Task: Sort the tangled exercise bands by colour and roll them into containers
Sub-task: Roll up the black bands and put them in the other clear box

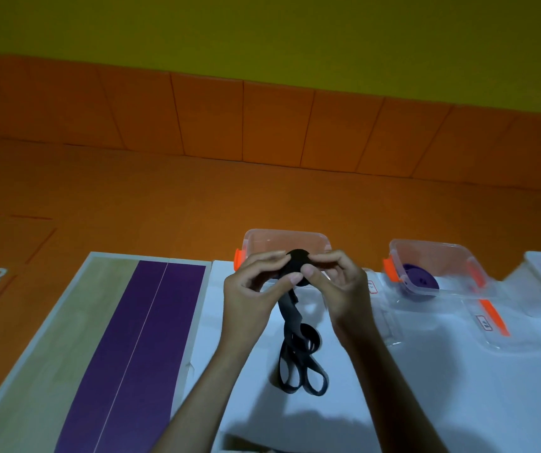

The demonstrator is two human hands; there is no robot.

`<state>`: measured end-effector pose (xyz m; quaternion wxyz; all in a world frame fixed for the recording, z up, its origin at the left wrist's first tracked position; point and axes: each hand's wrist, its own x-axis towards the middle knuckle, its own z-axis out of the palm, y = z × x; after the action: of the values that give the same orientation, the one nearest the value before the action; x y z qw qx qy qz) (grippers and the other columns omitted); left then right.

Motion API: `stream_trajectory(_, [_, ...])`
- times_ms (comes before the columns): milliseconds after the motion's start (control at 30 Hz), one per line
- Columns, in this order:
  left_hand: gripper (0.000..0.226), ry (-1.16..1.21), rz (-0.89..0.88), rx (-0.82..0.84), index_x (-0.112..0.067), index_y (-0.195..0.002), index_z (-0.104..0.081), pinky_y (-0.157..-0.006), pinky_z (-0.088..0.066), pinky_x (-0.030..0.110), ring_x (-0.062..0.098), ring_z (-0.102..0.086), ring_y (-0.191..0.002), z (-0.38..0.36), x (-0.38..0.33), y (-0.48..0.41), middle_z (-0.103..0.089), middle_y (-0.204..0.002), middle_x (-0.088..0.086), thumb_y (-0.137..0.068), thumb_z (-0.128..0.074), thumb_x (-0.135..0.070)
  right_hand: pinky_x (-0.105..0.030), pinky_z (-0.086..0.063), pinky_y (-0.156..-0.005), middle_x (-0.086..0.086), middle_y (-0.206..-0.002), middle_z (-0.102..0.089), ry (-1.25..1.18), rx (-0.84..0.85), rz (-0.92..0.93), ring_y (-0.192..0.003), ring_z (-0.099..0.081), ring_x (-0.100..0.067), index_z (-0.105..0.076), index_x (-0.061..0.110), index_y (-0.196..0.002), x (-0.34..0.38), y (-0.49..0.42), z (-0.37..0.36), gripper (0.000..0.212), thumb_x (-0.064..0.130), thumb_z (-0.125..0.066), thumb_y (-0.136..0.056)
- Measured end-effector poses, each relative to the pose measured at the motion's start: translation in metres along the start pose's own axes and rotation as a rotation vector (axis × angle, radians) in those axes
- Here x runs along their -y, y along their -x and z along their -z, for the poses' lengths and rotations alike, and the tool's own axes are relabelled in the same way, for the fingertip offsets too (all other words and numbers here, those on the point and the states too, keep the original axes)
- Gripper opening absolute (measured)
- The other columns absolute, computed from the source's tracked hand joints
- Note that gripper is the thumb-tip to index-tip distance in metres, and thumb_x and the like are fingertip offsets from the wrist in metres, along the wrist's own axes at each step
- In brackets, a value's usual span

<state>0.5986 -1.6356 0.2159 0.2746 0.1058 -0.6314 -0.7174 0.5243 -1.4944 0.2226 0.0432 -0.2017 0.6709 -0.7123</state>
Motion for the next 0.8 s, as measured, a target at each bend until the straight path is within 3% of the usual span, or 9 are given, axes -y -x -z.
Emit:
stream_trajectory(100, [0.027, 0.056, 0.012, 0.037, -0.006, -0.103, -0.079, -0.085, -0.056, 0.021, 0.014, -0.076, -0.1, 0.0, -0.007, -0.001, -0.08, -0.102, 0.001, -0.078, -0.085, 0.002, -0.029, -0.057, -0.092, -0.002, -0.113, -0.076, 0.003, 0.079, 0.015, -0.112, -0.072, -0.02, -0.067, 0.012, -0.088, 0.004, -0.002, 0.008, 0.016, 0.008, -0.081, -0.085])
stream_trajectory(233, [0.027, 0.109, 0.012, 0.002, -0.004, -0.104, -0.076, -0.084, -0.058, 0.023, 0.018, -0.077, -0.099, -0.002, -0.007, 0.0, -0.08, -0.1, 0.003, -0.079, -0.084, 0.004, -0.026, -0.059, -0.084, 0.003, -0.099, -0.078, 0.148, 0.081, 0.087, -0.098, -0.075, -0.017, -0.07, 0.022, -0.093, 0.017, -0.006, 0.01, 0.021, 0.012, -0.085, -0.083])
stream_trajectory(300, [0.024, 0.066, -0.016, -0.018, -0.01, -0.102, -0.079, -0.087, -0.058, 0.023, 0.016, -0.075, -0.104, -0.003, -0.005, 0.0, -0.08, -0.103, 0.0, -0.079, -0.085, -0.004, -0.029, -0.061, -0.081, 0.004, -0.101, -0.078, 0.133, 0.044, 0.095, -0.095, -0.076, -0.017, -0.071, 0.028, -0.098, 0.02, -0.006, 0.006, 0.027, 0.009, -0.084, -0.086])
stream_trajectory(400, [0.026, -0.002, -0.056, 0.005, -0.015, -0.105, -0.081, -0.093, -0.055, 0.023, 0.013, -0.072, -0.11, 0.0, -0.007, -0.002, -0.079, -0.108, -0.002, -0.079, -0.084, -0.014, -0.042, -0.063, -0.083, -0.001, -0.107, -0.077, 0.078, 0.025, 0.077, -0.098, -0.077, -0.022, -0.073, 0.031, -0.1, 0.021, -0.005, 0.004, 0.02, 0.016, -0.08, -0.09])
stream_trajectory(467, [0.027, 0.004, -0.071, 0.029, -0.014, -0.107, -0.081, -0.092, -0.054, 0.021, 0.013, -0.072, -0.109, 0.001, -0.012, -0.005, -0.079, -0.108, -0.003, -0.081, -0.084, -0.009, -0.05, -0.062, -0.09, -0.002, -0.107, -0.077, 0.059, 0.036, 0.029, -0.103, -0.076, -0.023, -0.073, 0.033, -0.094, 0.02, -0.004, 0.005, 0.015, 0.02, -0.079, -0.088])
stream_trajectory(600, [0.03, 0.11, -0.07, -0.046, -0.008, -0.107, -0.074, -0.089, -0.057, 0.024, 0.018, -0.074, -0.108, -0.008, -0.022, -0.003, -0.079, -0.109, 0.003, -0.081, -0.084, 0.002, -0.053, -0.062, -0.088, -0.005, -0.102, -0.078, 0.1, 0.008, 0.031, -0.1, -0.076, -0.024, -0.069, 0.017, -0.087, 0.021, -0.011, 0.01, 0.019, 0.019, -0.087, -0.082])
stream_trajectory(700, [0.025, 0.074, -0.088, -0.069, -0.011, -0.105, -0.078, -0.095, -0.056, 0.026, 0.014, -0.07, -0.118, -0.012, -0.019, -0.001, -0.077, -0.118, 0.0, -0.081, -0.083, -0.004, -0.047, -0.066, -0.08, -0.007, -0.103, -0.079, -0.002, -0.037, 0.016, -0.099, -0.077, -0.025, -0.069, 0.008, -0.095, 0.029, -0.01, 0.006, 0.024, 0.019, -0.083, -0.079])
stream_trajectory(800, [0.032, -0.027, -0.124, -0.039, -0.026, -0.11, -0.079, -0.099, -0.055, 0.032, 0.02, -0.068, -0.119, -0.01, -0.015, -0.006, -0.075, -0.116, -0.005, -0.08, -0.085, -0.016, -0.04, -0.065, -0.084, -0.004, -0.111, -0.078, -0.084, -0.034, 0.004, -0.105, -0.076, -0.024, -0.071, 0.01, -0.104, 0.032, -0.01, 0.003, 0.025, 0.02, -0.079, -0.082])
